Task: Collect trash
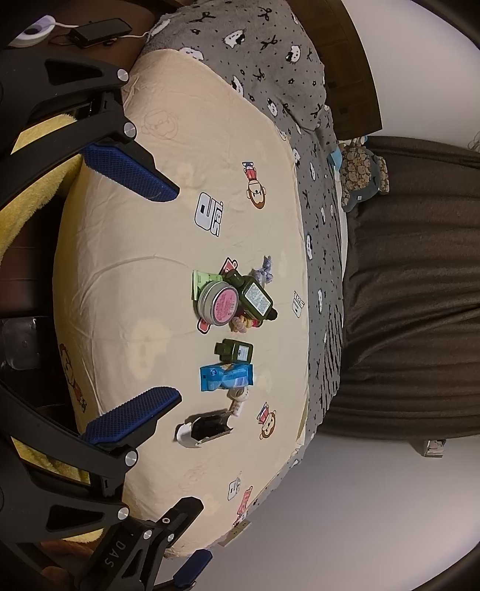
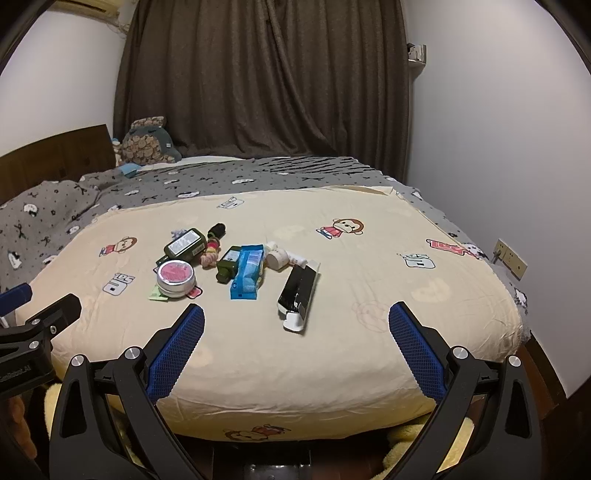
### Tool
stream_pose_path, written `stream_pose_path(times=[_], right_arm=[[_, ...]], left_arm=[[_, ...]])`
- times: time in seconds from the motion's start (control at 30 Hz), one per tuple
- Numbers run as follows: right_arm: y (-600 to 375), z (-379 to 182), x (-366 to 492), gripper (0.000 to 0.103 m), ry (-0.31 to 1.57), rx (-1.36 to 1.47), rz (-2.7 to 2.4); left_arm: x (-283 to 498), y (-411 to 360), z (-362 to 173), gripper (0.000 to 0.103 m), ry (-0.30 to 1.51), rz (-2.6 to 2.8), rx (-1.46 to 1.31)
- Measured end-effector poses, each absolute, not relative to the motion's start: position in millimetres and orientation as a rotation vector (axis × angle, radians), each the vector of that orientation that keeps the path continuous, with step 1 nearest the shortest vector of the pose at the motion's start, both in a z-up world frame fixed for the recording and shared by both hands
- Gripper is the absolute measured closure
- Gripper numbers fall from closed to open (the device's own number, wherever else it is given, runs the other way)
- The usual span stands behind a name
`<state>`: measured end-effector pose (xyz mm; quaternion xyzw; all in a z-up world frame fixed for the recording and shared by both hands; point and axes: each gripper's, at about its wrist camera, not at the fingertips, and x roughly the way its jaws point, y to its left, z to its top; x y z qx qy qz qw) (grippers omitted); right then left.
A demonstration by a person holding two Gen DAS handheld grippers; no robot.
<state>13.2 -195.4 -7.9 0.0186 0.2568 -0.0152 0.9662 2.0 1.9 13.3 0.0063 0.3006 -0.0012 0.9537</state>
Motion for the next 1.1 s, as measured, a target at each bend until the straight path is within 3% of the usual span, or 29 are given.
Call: stream_pose_path(times=[1.1], right_arm=[[-199.4, -9.9, 11.5, 0.003, 0.518, 0.052, -0.041]], left_arm=[[-2.8, -2.5, 12.5, 0.008, 0.597, -0.003, 0.010]])
